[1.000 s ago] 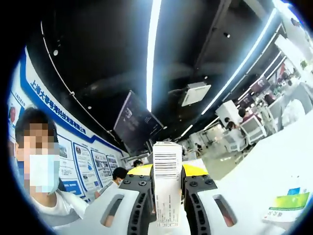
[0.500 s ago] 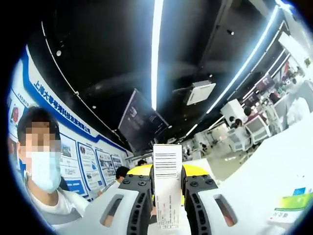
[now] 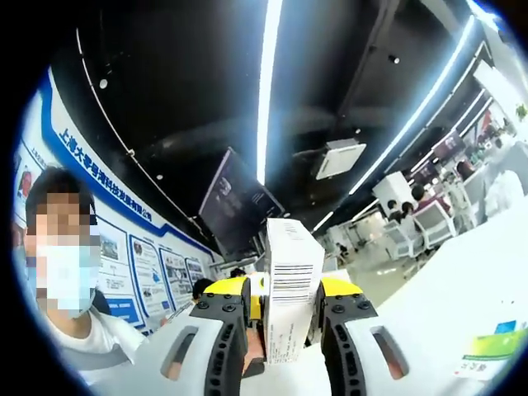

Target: Arrange the small medicine boxes into an aligned row inside the storage area until every box is upright, visible, and separated from the surrounding clutter.

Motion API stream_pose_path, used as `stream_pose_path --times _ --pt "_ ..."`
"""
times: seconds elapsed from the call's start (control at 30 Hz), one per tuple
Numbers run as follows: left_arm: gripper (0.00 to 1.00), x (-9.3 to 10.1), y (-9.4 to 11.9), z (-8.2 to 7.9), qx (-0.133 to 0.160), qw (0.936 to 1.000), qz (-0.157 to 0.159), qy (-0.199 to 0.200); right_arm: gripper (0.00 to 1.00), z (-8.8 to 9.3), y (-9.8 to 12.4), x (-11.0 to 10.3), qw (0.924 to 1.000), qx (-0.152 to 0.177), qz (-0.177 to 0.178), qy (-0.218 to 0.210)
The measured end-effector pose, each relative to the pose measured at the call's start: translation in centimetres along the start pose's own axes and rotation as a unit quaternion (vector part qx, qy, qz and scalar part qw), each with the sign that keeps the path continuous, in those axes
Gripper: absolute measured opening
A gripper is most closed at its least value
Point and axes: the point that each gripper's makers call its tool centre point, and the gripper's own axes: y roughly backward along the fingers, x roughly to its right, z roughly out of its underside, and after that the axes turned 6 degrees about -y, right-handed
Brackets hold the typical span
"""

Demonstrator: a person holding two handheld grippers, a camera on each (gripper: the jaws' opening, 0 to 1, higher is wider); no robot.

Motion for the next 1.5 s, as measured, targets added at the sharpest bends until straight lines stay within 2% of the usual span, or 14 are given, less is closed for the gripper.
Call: stream_pose_path --times 0.1,0.2,0.4,0.5,0.57,0.67,0.77,0.8,0.9,1.07,1.17,1.23,1.33,1.5 --pt "0.19 0.1 -0.2 0.1 0.007 0.9999 0.009 0.011 0.21 0.0 0.1 0.3 0.9999 -0.004 0.013 0.007" --pt "0.2 0.8 -0.4 0.6 -0.004 0.9996 0.025 0.008 0.2 -0.4 0.1 -0.5 0.9997 0.002 -0.004 -0.024" --pt "0.21 1.1 -0.8 1.6 -0.018 0.9986 0.04 -0.029 0.2 -0.5 0.4 -0.9 0.9999 -0.007 -0.002 -0.01" --pt "0.29 1.5 -1.0 2.5 -0.039 0.9969 0.045 -0.051 0.2 0.2 0.5 -1.1 0.9994 -0.031 -0.003 -0.016" --pt "0.34 1.9 -1.0 4.0 -0.078 0.9934 0.054 -0.065 0.2 0.8 0.4 -1.3 0.9987 -0.049 -0.002 -0.013" --pt "0.32 2.4 -1.1 5.1 -0.108 0.9881 0.066 -0.088 0.2 2.2 0.3 -1.4 0.9965 -0.084 0.002 -0.008" --pt "0.25 2.5 -1.3 5.5 -0.11 0.9864 0.068 -0.102 0.2 3.8 0.0 -1.6 0.9926 -0.121 0.004 0.012" --pt "0.24 2.3 -1.4 5.4 -0.11 0.9867 0.066 -0.099 0.2 3.8 -0.1 -1.8 0.9925 -0.12 0.003 0.023" --pt "0.21 2.5 -1.3 6.1 -0.124 0.9888 0.073 -0.04 0.2 3.5 0.0 -2.0 0.9914 -0.123 -0.005 0.044" --pt "0.21 2.7 -1.7 6.1 -0.134 0.9874 0.064 -0.057 0.2 2.9 0.1 -2.0 0.9925 -0.107 -0.02 0.056" --pt "0.21 2.5 -1.5 5.6 -0.127 0.989 0.054 -0.054 0.22 2.5 -0.1 -2.0 0.9928 -0.086 -0.03 0.078" --pt "0.21 2.2 -1.4 5.1 -0.114 0.9915 0.048 -0.039 0.28 2.5 -0.2 -1.9 0.9892 -0.083 -0.033 0.117" --pt "0.21 1.7 -1.2 5.0 -0.11 0.9925 0.041 -0.031 0.38 2.7 -0.1 -1.9 0.9887 -0.088 -0.033 0.116" --pt "0.21 1.8 -1.3 4.6 -0.099 0.994 0.039 -0.026 0.29 2.8 0.1 -1.2 0.9878 -0.093 -0.02 0.123"
